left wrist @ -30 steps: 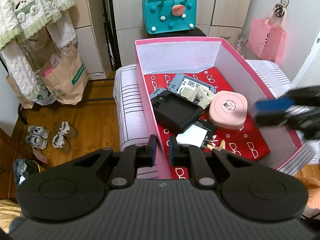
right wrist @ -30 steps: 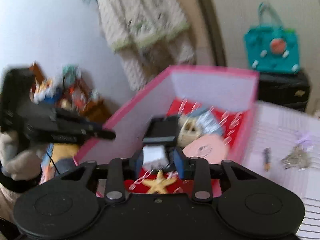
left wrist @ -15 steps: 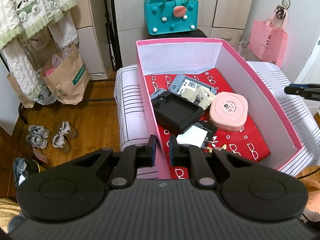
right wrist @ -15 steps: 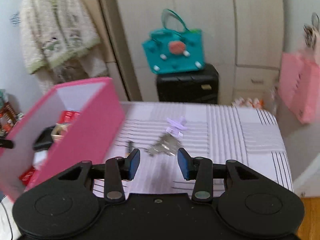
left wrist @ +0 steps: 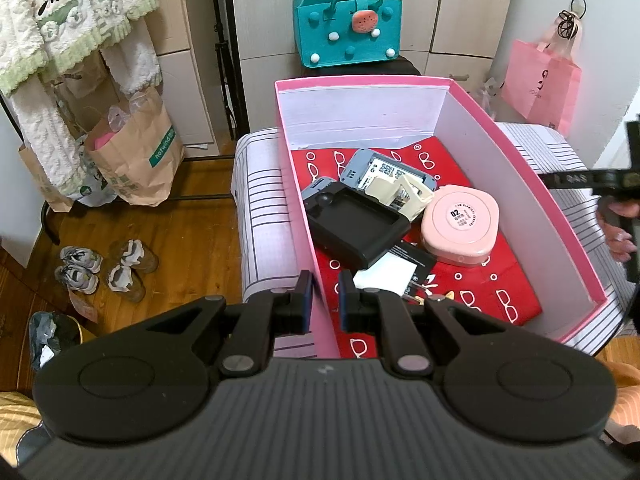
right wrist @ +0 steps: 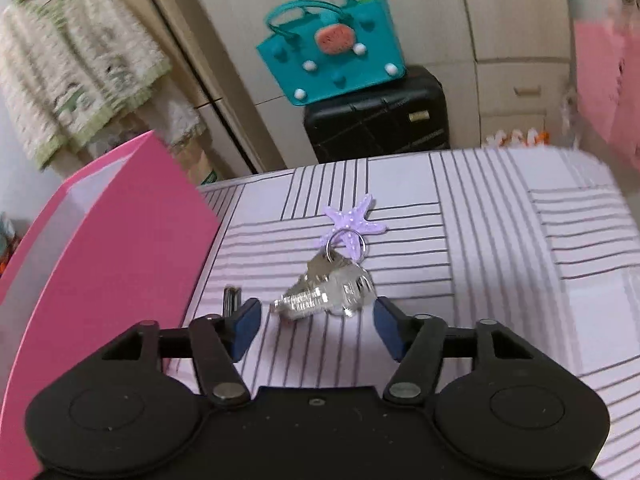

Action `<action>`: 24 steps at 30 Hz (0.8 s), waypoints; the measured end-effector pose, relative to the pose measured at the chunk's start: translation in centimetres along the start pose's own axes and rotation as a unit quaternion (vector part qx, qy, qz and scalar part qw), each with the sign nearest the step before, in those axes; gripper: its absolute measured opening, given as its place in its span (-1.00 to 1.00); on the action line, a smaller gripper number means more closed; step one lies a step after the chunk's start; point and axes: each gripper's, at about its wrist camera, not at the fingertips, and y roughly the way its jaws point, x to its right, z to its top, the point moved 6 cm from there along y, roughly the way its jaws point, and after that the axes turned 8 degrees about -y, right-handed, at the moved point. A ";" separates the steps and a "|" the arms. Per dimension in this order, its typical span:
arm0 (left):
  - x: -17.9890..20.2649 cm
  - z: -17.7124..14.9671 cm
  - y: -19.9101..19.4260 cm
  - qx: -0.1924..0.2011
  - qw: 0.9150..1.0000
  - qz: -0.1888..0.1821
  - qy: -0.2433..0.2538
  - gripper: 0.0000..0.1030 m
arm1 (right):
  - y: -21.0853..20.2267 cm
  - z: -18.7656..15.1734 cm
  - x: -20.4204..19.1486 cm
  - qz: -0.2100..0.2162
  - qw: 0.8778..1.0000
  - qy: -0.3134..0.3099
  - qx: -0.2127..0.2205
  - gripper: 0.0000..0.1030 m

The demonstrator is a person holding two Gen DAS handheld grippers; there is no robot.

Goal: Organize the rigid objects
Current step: 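Grasp one key of the key bunch with the right gripper, then carry the key into the box and open the right gripper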

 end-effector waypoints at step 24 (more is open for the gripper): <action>-0.2 0.0 0.2 0.001 1.000 0.003 0.000 -0.79 | -3.5 -0.7 -0.8 -0.021 0.998 -0.036 0.048 -0.78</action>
